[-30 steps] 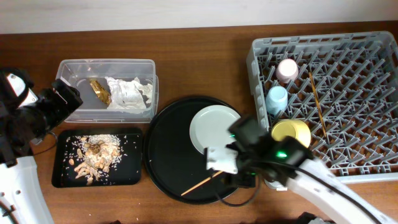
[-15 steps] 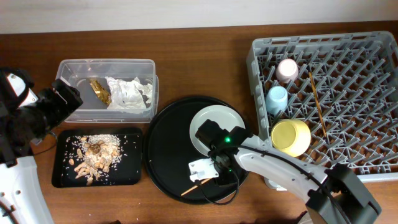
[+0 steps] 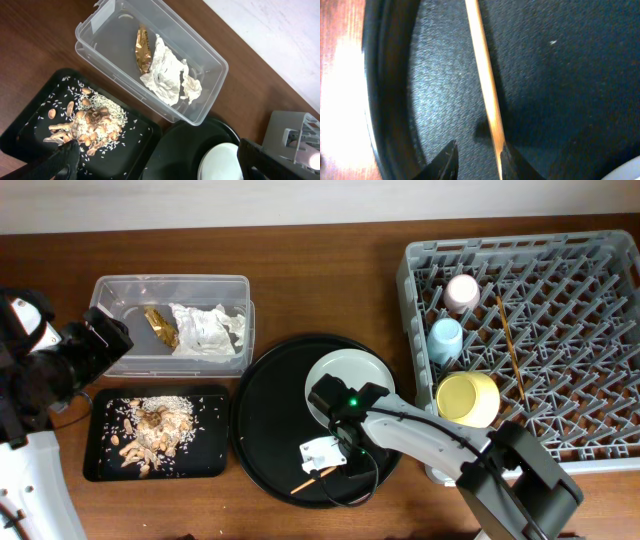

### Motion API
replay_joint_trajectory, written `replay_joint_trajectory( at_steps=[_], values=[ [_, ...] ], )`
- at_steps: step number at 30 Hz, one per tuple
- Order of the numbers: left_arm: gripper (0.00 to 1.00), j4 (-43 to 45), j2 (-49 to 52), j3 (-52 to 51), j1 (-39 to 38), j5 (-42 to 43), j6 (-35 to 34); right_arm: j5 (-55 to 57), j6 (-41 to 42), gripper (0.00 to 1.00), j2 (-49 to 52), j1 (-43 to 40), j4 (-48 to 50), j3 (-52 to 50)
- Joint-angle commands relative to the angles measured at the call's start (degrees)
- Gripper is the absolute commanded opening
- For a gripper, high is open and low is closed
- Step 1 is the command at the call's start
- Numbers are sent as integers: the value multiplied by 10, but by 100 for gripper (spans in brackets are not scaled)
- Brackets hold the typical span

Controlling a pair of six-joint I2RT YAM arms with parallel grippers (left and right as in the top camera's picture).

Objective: Sort waste into correct bins and load items into the dishwasher rack
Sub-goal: 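Reach the right gripper to the second chopstick and grasp it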

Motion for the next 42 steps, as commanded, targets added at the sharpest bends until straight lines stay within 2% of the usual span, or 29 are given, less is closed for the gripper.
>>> replay_joint_trajectory(
  at_steps=[1, 5, 6, 7, 9, 14, 16, 20, 23, 25, 26, 28, 31, 33, 36, 42],
  values=[
    [99, 0, -1, 2, 2, -2, -2, -3, -6, 31, 35, 3, 2, 0],
    [99, 0, -1, 2, 2, -2, -2, -3, -6, 36, 45, 3, 2, 0],
    [99, 0, -1, 2, 2, -2, -2, -3, -5, 34, 45, 3, 1, 0],
    [99, 0, -1, 2, 2, -2, -2, -3, -5, 19, 45, 3, 1, 0],
    [99, 0, -1, 2, 2, -2, -2, -3, -1, 4, 45, 3, -1, 0],
    [99, 0, -1, 2, 2, -2, -2, -4, 1, 4, 43, 4, -29, 13],
    [99, 0, -1, 2, 2, -2, -2, -19, 27, 4, 40, 4, -64, 54],
    [99, 0, -1, 2, 2, -2, -2, -49, 56, 4, 37, 4, -206, 198],
    [99, 0, -1, 2, 2, -2, -2, -49, 103, 4, 37, 4, -236, 240],
    [99, 0, -1, 2, 2, -2, -2, -48, 102, 32, 37, 4, -255, 217],
    [99, 0, -1, 2, 2, -2, -2, -48, 102, 41, 37, 4, -256, 203],
    [99, 0, -1, 2, 2, -2, -2, -47, 102, 52, 37, 4, -238, 159],
    [99, 0, -1, 2, 2, -2, -2, -42, 103, 52, 37, 4, -147, 71],
    [99, 0, -1, 2, 2, -2, -2, -6, 133, 52, 37, 4, -86, 38],
    [99, 0, -1, 2, 2, -2, -2, 33, 167, 51, 37, 4, -35, 32],
    [99, 0, -1, 2, 2, -2, -2, 63, 179, 47, 37, 4, 24, -8]
  ],
)
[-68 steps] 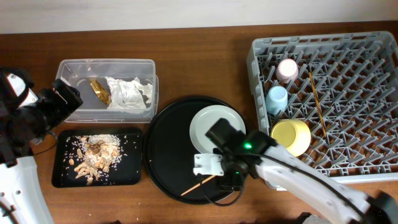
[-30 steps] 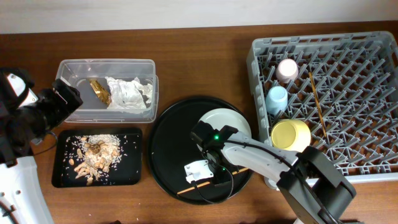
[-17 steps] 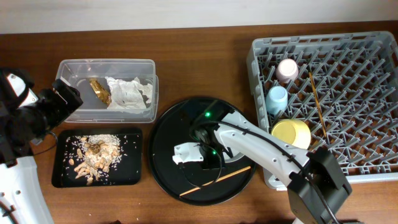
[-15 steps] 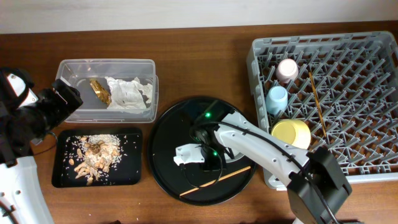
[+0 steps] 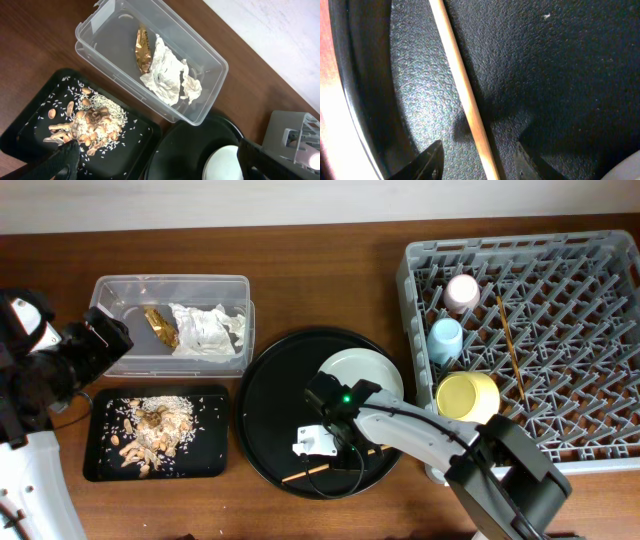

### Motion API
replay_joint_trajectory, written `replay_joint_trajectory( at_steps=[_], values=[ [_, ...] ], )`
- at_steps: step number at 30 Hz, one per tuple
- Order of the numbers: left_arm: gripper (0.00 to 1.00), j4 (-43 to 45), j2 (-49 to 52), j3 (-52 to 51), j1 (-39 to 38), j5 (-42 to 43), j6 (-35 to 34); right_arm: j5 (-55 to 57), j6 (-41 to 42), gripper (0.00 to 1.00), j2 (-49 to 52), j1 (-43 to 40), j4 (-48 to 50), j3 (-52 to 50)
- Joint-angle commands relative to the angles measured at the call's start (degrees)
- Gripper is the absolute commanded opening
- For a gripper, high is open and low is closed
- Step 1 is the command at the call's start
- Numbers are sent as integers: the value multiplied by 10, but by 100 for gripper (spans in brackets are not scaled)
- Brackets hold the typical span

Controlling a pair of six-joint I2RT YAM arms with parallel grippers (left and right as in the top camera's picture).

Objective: Sort waste into correct bins and load items into the dishwasher rack
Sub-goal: 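Reach the right gripper to the second chopstick and grasp it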

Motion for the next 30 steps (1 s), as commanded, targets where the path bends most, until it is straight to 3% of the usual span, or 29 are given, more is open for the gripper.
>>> replay_joint_trajectory(
  at_steps=[1, 3, 5, 7, 8, 10, 16, 22, 24, 25, 26, 30],
  values=[
    [99, 0, -1, 2, 2, -2, -2, 41, 19, 47, 9, 3, 19, -33],
    [99, 0, -1, 2, 2, -2, -2, 40, 21, 47, 9, 3, 16, -33],
    [99, 0, -1, 2, 2, -2, -2, 25, 21, 56, 9, 3, -2, -33],
    [99, -1, -1, 2, 2, -2, -2, 21, 21, 55, 9, 3, -5, -33],
    [99, 0, -1, 2, 2, -2, -2, 21, 21, 43, 9, 3, -7, -33],
    [99, 0, -1, 2, 2, -2, -2, 21, 24, 29, 9, 3, -7, -33],
    [99, 0, -1, 2, 2, -2, -2, 21, 38, 19, 9, 3, 4, -35],
    [99, 0, -1, 2, 2, -2, -2, -12, 56, 18, 8, 3, 4, -28],
    [99, -1, -1, 2, 2, -2, -2, -8, 72, 19, 8, 3, 8, -24],
    [99, 0, -1, 2, 2, -2, -2, 5, 72, 36, 8, 3, 9, -24],
    [99, 0, -1, 2, 2, -2, -2, 7, 72, 40, 8, 3, 10, -24],
    [99, 0, -1, 2, 2, -2, -2, 7, 86, 47, 9, 3, 50, -45]
  ],
)
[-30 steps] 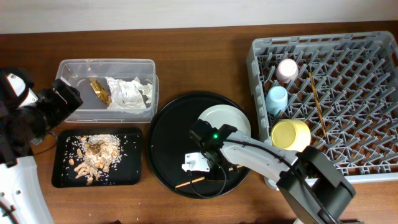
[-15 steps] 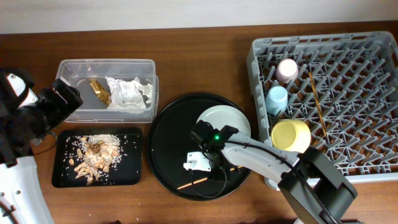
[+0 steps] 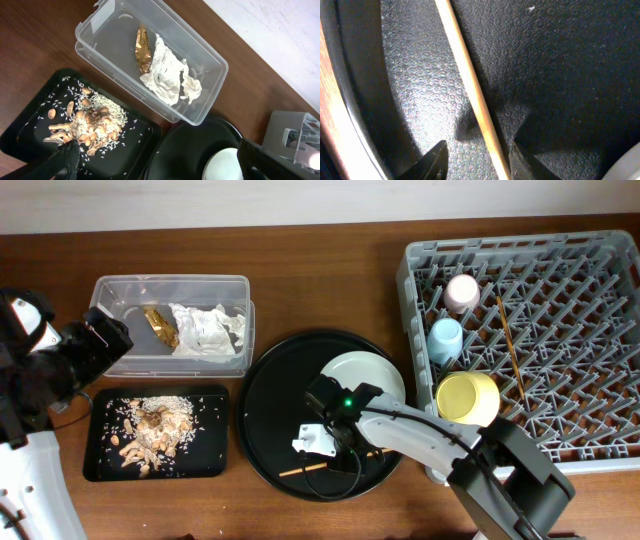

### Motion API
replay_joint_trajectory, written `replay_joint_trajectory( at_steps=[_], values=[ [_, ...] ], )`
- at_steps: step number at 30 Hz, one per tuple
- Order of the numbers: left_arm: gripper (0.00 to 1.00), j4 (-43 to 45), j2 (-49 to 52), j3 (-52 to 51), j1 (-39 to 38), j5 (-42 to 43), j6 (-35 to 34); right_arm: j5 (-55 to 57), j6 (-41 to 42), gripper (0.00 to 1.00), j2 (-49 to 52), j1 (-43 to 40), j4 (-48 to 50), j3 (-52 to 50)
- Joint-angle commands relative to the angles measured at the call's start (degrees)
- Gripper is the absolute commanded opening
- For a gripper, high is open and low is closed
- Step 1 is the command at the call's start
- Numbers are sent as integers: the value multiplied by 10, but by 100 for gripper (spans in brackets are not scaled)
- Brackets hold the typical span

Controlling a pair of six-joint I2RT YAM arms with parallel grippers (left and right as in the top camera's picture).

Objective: Sort waste into correct bins and load items into the dishwasher rack
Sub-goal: 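Reach the right gripper to the second chopstick and grasp it, then carry the second chopstick into the rack and release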

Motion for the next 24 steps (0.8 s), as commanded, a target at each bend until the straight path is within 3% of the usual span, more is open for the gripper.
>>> replay_joint_trajectory(
  at_steps=[1, 3, 9, 12, 17, 21, 24],
  values=[
    [99, 0, -1, 2, 2, -2, -2, 19, 6, 47, 20, -1, 43, -35],
    [99, 0, -1, 2, 2, -2, -2, 32, 7, 47, 20, -1, 54, -44],
    [99, 0, -1, 2, 2, -2, -2, 38, 15, 17, 20, -1, 50, -45],
    [99, 0, -1, 2, 2, -2, -2, 38, 15, 10, 20, -1, 47, -45],
    [99, 0, -1, 2, 2, -2, -2, 16, 16, 12, 19, -1, 46, -38],
    [99, 0, -1, 2, 2, -2, -2, 16, 20, 4, 18, -1, 13, 11],
    [99, 0, -1, 2, 2, -2, -2, 16, 29, 4, 14, -1, -10, 37]
  ],
)
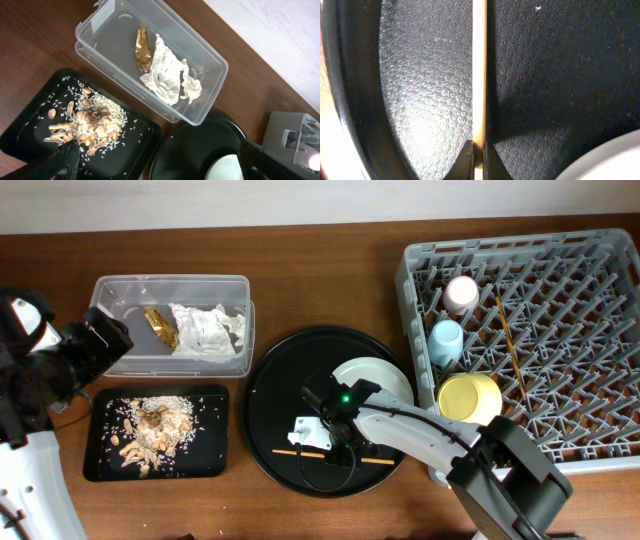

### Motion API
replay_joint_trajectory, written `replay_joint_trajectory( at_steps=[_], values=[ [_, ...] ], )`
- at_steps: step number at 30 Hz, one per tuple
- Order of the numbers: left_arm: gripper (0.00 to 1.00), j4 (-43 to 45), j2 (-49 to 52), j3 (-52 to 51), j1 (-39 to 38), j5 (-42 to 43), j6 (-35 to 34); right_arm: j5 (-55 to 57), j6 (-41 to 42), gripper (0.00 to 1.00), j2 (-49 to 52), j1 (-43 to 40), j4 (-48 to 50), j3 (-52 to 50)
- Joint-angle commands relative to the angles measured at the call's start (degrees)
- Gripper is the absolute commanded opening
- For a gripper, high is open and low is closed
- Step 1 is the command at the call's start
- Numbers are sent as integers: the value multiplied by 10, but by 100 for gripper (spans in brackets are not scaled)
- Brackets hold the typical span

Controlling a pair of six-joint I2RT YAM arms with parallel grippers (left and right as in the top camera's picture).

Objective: Sort waste into correct bins and load items into the dishwasher rack
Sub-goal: 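Carry the second chopstick into the rack and release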

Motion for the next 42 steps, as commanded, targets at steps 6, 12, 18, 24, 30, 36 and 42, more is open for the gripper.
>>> replay_joint_trajectory(
  at_steps=[6, 12, 18, 24, 30, 36, 42],
  values=[
    [99, 0, -1, 2, 2, -2, -2, -60, 36, 4, -18, 0, -18, 60],
    [99, 0, -1, 2, 2, -2, -2, -51, 99, 4, -29, -31, -83, 204],
    [99, 0, -1, 2, 2, -2, -2, 81, 88, 4, -29, -282, -180, 372],
    [99, 0, -1, 2, 2, -2, -2, 89, -70, 4, -9, -505, -154, 373],
    [99, 0, -1, 2, 2, -2, -2, 90, -67, 4, 28, -613, -137, 357],
    [99, 0, -1, 2, 2, -2, -2, 80, -24, 5, 73, -623, -118, 356],
    [99, 0, -1, 2, 2, -2, -2, 82, 42, 5, 74, -623, -103, 356]
  ],
)
